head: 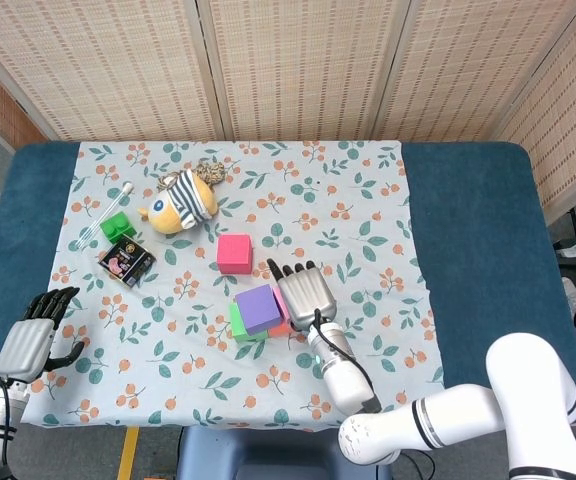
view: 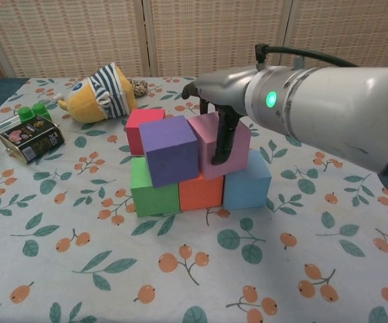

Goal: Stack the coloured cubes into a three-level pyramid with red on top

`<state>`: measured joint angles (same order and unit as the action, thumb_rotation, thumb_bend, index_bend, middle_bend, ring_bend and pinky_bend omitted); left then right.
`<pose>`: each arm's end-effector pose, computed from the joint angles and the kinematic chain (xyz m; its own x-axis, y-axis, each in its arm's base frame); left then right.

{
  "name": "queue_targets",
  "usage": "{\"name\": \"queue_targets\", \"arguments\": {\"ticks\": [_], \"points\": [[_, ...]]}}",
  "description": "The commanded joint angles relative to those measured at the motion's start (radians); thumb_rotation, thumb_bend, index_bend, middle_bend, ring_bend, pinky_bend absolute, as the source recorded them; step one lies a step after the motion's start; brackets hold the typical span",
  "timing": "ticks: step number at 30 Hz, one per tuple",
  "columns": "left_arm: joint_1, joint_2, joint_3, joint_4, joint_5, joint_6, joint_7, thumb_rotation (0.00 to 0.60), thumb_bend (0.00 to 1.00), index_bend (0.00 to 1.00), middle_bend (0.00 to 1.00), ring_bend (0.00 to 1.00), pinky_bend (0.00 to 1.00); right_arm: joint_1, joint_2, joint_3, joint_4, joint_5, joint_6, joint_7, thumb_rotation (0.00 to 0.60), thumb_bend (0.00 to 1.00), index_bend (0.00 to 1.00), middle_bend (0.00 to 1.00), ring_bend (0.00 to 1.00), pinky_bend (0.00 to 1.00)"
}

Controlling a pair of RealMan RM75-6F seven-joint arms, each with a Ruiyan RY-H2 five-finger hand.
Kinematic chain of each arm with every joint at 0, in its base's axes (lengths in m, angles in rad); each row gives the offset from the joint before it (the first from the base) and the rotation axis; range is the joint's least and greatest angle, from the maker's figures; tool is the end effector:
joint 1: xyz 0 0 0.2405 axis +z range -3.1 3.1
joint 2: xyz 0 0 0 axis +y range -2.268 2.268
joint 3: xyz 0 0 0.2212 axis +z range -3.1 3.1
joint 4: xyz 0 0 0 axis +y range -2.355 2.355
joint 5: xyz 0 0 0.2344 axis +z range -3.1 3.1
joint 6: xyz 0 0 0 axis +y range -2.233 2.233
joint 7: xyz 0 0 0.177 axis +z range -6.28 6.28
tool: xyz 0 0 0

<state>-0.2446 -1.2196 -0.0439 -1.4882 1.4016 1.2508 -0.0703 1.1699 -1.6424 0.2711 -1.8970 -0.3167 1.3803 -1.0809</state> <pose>-0.2991 0.2582 0.0724 0.3446 0.1772 0.9219 0.9384 -0.0382 -0.3434 0.0179 -0.3019 -0.0607 0.6381 -0.2911 0.7128 -0.7659 -0.3354 0.5486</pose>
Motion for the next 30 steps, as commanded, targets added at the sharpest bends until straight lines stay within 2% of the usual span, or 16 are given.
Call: {"name": "queue_targets", "arguments": {"ticks": [1, 20, 26, 30], "points": [[0.000, 0.001, 0.000, 0.000, 0.000, 0.000, -0.001, 0.600, 0.35, 0.00, 0.05, 0.04, 0.07, -0.001, 0.006, 0.003, -0.008, 0.007, -0.003, -0.004, 0.600, 0.04, 0.00, 0.17, 0.19, 0.24], [0.003, 0.003, 0.004, -0.006, 0.008, 0.007, 0.001, 0.600, 0.35, 0.00, 0.05, 0.04, 0.08, -0.012, 0.075, 0.002, -0.094, 0.029, 0.007, -0.017, 0.600, 0.04, 0.00, 0.11, 0.14, 0.24], [0.007, 0.006, 0.002, -0.008, 0.009, 0.015, -0.001, 0.600, 0.35, 0.00, 0.05, 0.04, 0.08, -0.043, 0.149, 0.014, -0.148, 0.020, -0.019, 0.036, 0.600, 0.04, 0.00, 0.11, 0.12, 0.24], [0.010, 0.009, 0.003, -0.009, 0.011, 0.022, -0.002, 0.600, 0.35, 0.00, 0.05, 0.04, 0.08, -0.093, 0.251, -0.003, -0.214, -0.024, -0.065, 0.100, 0.600, 0.04, 0.00, 0.11, 0.11, 0.24]]}}
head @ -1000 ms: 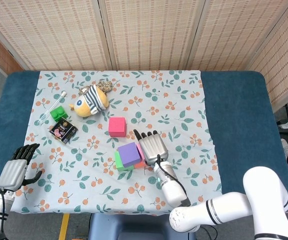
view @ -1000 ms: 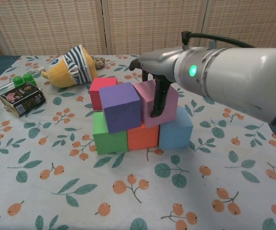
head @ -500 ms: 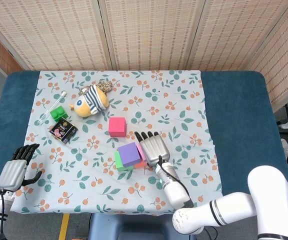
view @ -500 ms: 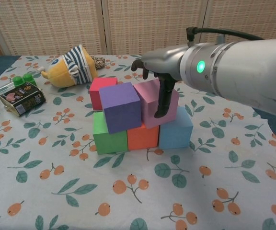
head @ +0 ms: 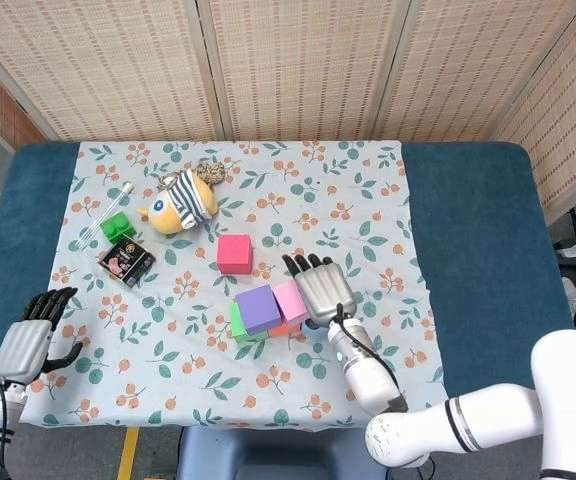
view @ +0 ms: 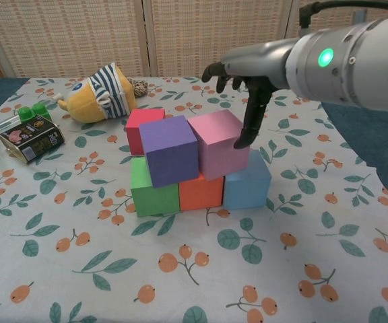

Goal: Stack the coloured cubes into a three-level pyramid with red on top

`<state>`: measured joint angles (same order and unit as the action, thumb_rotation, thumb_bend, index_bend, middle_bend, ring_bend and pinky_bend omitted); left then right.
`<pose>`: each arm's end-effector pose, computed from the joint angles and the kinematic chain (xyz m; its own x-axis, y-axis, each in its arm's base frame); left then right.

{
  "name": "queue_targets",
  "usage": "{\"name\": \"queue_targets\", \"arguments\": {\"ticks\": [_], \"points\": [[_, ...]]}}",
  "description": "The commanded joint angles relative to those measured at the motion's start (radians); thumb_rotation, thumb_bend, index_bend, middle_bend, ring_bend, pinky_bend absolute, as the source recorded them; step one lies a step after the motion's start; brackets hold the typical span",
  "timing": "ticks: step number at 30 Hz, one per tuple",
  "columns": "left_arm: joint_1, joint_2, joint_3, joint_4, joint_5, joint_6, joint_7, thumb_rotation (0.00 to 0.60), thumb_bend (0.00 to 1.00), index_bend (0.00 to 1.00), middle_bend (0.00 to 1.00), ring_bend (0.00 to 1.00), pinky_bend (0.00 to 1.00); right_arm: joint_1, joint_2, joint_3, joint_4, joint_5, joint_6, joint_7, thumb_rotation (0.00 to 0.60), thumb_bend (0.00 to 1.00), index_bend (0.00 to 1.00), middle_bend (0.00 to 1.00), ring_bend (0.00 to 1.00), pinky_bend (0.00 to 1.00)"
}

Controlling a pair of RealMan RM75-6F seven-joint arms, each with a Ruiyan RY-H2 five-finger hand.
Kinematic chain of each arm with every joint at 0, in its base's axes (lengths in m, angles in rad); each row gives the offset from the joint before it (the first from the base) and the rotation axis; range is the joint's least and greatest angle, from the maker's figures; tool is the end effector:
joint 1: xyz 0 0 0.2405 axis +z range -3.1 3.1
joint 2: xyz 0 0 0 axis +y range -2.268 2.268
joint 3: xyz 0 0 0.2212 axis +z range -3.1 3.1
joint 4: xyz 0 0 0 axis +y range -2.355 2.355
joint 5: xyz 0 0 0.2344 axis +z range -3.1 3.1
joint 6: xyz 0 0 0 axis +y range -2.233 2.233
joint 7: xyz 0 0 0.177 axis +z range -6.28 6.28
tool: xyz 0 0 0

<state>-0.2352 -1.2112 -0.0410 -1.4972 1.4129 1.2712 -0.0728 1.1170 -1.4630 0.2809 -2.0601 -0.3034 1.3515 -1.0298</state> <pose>-0.2978 0.2549 0.0760 0.3442 0.1640 0.9244 0.9387 -0.0419 -0.3421 0.0062 -0.3017 -0.0237 0.5962 -0.3191 0.7367 -0.7998 -0.3163 0.5102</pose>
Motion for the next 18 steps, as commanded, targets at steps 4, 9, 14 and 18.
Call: {"name": "queue_targets", "arguments": {"ticks": [4, 9, 14, 18], "points": [[0.004, 0.001, 0.000, -0.004, 0.002, 0.008, 0.005, 0.600, 0.35, 0.00, 0.05, 0.04, 0.08, -0.100, 0.182, -0.075, -0.106, -0.133, -0.093, 0.106, 0.600, 0.04, 0.00, 0.11, 0.09, 0.24], [0.005, -0.003, 0.001, -0.009, 0.005, 0.013, 0.023, 0.600, 0.35, 0.00, 0.05, 0.04, 0.08, -0.149, 0.273, -0.158, -0.106, -0.223, -0.201, 0.168, 0.594, 0.08, 0.14, 0.11, 0.05, 0.23], [0.005, -0.006, 0.002, -0.013, 0.001, 0.011, 0.038, 0.600, 0.35, 0.00, 0.05, 0.04, 0.08, -0.158, 0.263, -0.203, -0.033, -0.267, -0.286, 0.215, 0.457, 0.22, 0.19, 0.11, 0.02, 0.19], [0.006, -0.006, 0.002, -0.012, 0.001, 0.012, 0.041, 0.600, 0.35, 0.00, 0.05, 0.04, 0.08, -0.154, 0.256, -0.208, -0.016, -0.263, -0.303, 0.223, 0.428, 0.24, 0.17, 0.10, 0.01, 0.19]]}}
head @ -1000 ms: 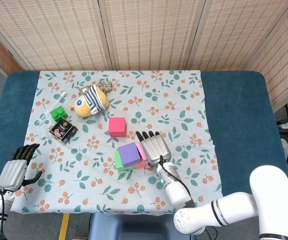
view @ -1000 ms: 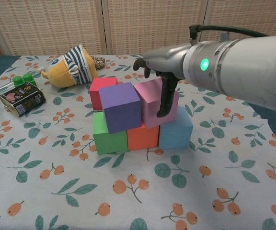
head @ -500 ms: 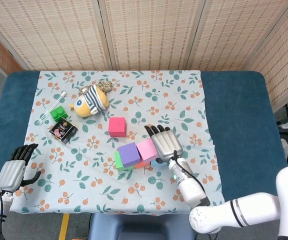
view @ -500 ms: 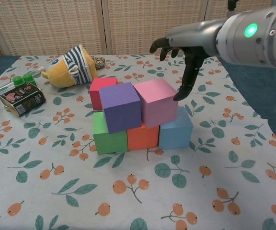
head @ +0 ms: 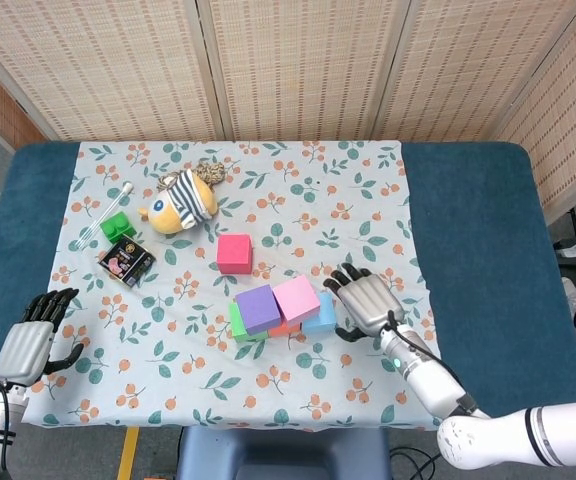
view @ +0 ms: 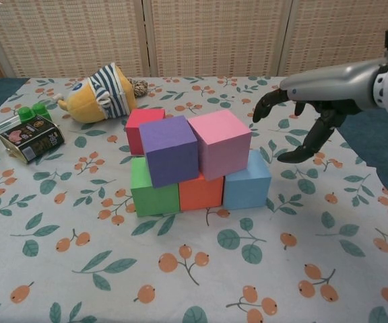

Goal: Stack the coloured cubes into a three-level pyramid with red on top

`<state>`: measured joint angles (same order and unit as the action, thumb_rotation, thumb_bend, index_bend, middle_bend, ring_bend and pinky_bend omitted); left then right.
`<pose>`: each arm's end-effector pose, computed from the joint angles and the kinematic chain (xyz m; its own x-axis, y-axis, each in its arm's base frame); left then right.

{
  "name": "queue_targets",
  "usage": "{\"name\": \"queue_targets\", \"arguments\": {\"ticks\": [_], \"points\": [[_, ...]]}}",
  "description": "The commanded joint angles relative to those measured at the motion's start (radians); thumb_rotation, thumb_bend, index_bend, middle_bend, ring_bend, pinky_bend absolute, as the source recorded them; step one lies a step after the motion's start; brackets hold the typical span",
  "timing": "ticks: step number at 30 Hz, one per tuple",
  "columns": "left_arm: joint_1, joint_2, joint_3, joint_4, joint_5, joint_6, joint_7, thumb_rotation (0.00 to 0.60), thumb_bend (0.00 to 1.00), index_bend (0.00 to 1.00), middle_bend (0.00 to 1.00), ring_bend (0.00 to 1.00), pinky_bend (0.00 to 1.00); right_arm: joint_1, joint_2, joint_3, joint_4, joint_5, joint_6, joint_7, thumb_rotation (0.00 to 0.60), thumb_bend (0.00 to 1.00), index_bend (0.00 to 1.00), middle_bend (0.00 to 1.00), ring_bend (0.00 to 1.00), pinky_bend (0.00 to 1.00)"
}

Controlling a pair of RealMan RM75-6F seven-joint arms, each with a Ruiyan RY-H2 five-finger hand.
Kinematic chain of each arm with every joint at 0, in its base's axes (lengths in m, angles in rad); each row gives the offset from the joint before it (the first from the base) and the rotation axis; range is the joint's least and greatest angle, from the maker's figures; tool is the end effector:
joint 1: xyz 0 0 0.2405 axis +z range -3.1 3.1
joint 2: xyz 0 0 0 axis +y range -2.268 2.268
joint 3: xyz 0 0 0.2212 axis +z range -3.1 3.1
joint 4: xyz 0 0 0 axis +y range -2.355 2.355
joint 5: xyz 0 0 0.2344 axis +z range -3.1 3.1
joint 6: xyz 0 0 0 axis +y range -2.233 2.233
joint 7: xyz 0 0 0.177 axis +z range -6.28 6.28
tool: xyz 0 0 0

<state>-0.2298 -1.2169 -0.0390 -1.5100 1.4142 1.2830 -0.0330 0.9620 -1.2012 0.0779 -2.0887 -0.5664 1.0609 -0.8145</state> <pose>-0.2944 0.2522 0.0736 0.3649 0.1584 0.9175 0.9309 -0.0472 -0.3622 -0.0733 -0.2964 -0.0091 0.6350 -0.3943 0.6642 -0.7696 -0.3966 0.5004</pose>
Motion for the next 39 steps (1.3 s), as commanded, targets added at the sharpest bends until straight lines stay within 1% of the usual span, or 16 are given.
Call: {"name": "queue_targets", "arguments": {"ticks": [1, 5, 15, 28, 39], "points": [[-0.001, -0.002, -0.002, 0.002, -0.003, -0.001, 0.001, 0.600, 0.35, 0.00, 0.05, 0.04, 0.08, 0.005, -0.013, -0.008, 0.024, 0.003, -0.025, 0.015, 0.422, 0.24, 0.17, 0.10, 0.01, 0.18], [-0.002, 0.000, -0.005, 0.005, -0.009, -0.007, -0.008, 0.600, 0.35, 0.00, 0.05, 0.04, 0.08, 0.015, -0.035, -0.019, 0.051, 0.013, -0.044, 0.029, 0.419, 0.25, 0.17, 0.10, 0.00, 0.18], [-0.004, 0.003, -0.004, 0.007, -0.012, -0.015, -0.016, 0.600, 0.35, 0.00, 0.05, 0.04, 0.08, 0.041, -0.071, -0.040, 0.056, 0.027, -0.057, 0.041, 0.419, 0.26, 0.17, 0.10, 0.00, 0.18], [-0.003, 0.006, -0.005, 0.010, -0.013, -0.016, -0.027, 0.600, 0.35, 0.00, 0.05, 0.04, 0.08, 0.065, -0.063, -0.059, 0.029, 0.055, -0.046, 0.050, 0.418, 0.27, 0.18, 0.10, 0.00, 0.18], [-0.002, 0.007, -0.005, 0.010, -0.011, -0.016, -0.029, 0.600, 0.35, 0.00, 0.05, 0.04, 0.08, 0.080, -0.058, -0.069, 0.014, 0.057, -0.042, 0.059, 0.420, 0.26, 0.19, 0.10, 0.00, 0.18]]}}
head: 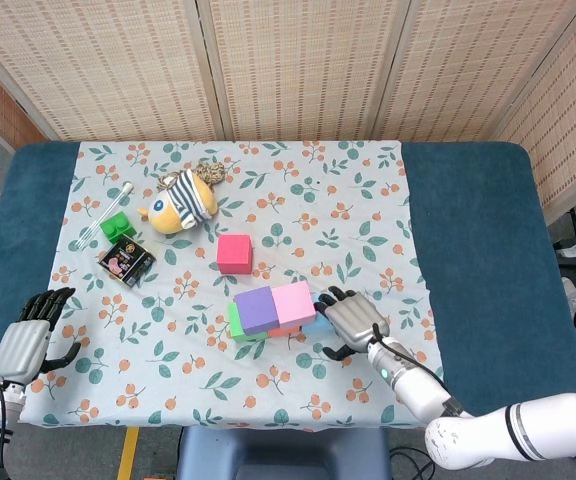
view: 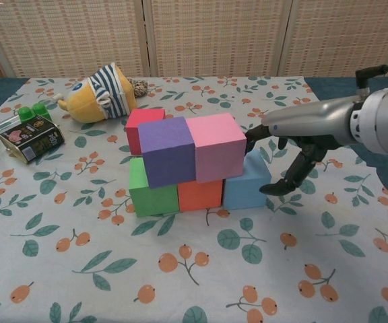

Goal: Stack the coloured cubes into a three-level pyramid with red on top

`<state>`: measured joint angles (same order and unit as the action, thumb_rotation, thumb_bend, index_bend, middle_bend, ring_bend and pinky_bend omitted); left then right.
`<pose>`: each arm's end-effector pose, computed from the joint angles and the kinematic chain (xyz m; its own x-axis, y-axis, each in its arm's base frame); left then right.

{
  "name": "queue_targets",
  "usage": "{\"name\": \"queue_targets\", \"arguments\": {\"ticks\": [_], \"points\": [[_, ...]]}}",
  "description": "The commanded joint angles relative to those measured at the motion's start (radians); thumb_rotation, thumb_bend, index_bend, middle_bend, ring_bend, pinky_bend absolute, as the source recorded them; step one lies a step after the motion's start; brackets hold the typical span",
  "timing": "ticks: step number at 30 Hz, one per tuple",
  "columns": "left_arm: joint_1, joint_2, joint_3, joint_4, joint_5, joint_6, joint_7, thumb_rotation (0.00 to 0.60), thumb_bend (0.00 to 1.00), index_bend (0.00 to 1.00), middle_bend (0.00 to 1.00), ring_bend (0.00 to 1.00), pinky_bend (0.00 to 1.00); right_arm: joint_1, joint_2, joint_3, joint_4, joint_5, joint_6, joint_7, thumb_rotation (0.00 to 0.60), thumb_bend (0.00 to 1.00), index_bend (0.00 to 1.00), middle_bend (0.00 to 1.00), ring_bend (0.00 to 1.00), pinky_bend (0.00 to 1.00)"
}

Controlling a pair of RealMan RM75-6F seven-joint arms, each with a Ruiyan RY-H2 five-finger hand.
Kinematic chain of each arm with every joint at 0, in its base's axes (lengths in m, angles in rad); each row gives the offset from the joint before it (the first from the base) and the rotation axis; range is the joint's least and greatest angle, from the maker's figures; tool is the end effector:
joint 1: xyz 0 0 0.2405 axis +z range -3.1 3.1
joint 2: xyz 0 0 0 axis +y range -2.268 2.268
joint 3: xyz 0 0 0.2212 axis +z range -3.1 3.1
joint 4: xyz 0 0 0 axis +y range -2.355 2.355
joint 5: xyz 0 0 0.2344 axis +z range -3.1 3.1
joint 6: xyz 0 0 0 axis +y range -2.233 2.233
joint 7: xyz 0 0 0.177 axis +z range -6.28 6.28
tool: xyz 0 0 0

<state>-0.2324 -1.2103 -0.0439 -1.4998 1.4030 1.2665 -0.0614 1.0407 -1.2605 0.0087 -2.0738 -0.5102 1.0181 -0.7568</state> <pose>-0.2995 0.2547 0.0763 0.3497 0.1662 0.9220 0.9364 -0.0314 -0.3495 -0.0738 -0.2775 -0.0378 0.6159 -0.4933 0.6143 -0.7864 -0.4320 0.4415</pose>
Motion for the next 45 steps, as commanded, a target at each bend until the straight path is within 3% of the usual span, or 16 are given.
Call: {"name": "queue_targets", "arguments": {"ticks": [1, 14, 20, 26, 31, 35, 38, 45], "points": [[0.000, 0.001, 0.000, 0.000, 0.000, 0.001, -0.001, 0.600, 0.35, 0.00, 0.05, 0.04, 0.08, 0.002, 0.002, -0.001, -0.002, 0.001, 0.002, 0.003, 0.421, 0.26, 0.19, 0.10, 0.00, 0.19], [0.000, 0.000, 0.000, 0.001, -0.001, 0.000, -0.001, 0.600, 0.35, 0.00, 0.05, 0.04, 0.08, 0.010, 0.014, -0.022, -0.007, 0.000, 0.000, 0.013, 0.421, 0.26, 0.20, 0.10, 0.00, 0.18], [0.004, 0.004, 0.000, 0.001, 0.006, 0.010, -0.007, 0.600, 0.35, 0.00, 0.05, 0.04, 0.08, -0.008, 0.061, -0.035, -0.033, -0.039, 0.009, 0.036, 0.421, 0.26, 0.19, 0.10, 0.00, 0.18], [0.004, 0.001, 0.001, 0.012, 0.052, 0.039, -0.058, 0.600, 0.36, 0.00, 0.05, 0.04, 0.08, -0.113, 0.171, -0.077, -0.102, -0.266, 0.058, 0.130, 0.425, 0.26, 0.14, 0.10, 0.00, 0.18], [-0.029, 0.006, 0.005, 0.020, 0.100, 0.019, -0.098, 0.600, 0.38, 0.00, 0.05, 0.04, 0.09, -0.306, 0.243, -0.160, -0.078, -0.648, 0.170, 0.323, 0.440, 0.27, 0.11, 0.10, 0.00, 0.17], [-0.092, 0.041, -0.018, -0.017, 0.113, -0.042, -0.095, 0.600, 0.38, 0.00, 0.05, 0.04, 0.10, -0.482, 0.213, -0.242, 0.081, -0.938, 0.330, 0.487, 0.441, 0.27, 0.10, 0.10, 0.00, 0.16], [-0.133, 0.056, -0.045, -0.053, 0.111, -0.070, -0.061, 0.600, 0.38, 0.00, 0.05, 0.04, 0.10, -0.593, 0.156, -0.272, 0.220, -1.049, 0.447, 0.541, 0.440, 0.27, 0.09, 0.10, 0.00, 0.15], [-0.222, 0.052, -0.114, -0.120, 0.058, -0.138, -0.014, 0.600, 0.38, 0.00, 0.05, 0.04, 0.10, -0.771, 0.051, -0.251, 0.445, -1.114, 0.636, 0.628, 0.440, 0.26, 0.08, 0.10, 0.00, 0.13]]}}
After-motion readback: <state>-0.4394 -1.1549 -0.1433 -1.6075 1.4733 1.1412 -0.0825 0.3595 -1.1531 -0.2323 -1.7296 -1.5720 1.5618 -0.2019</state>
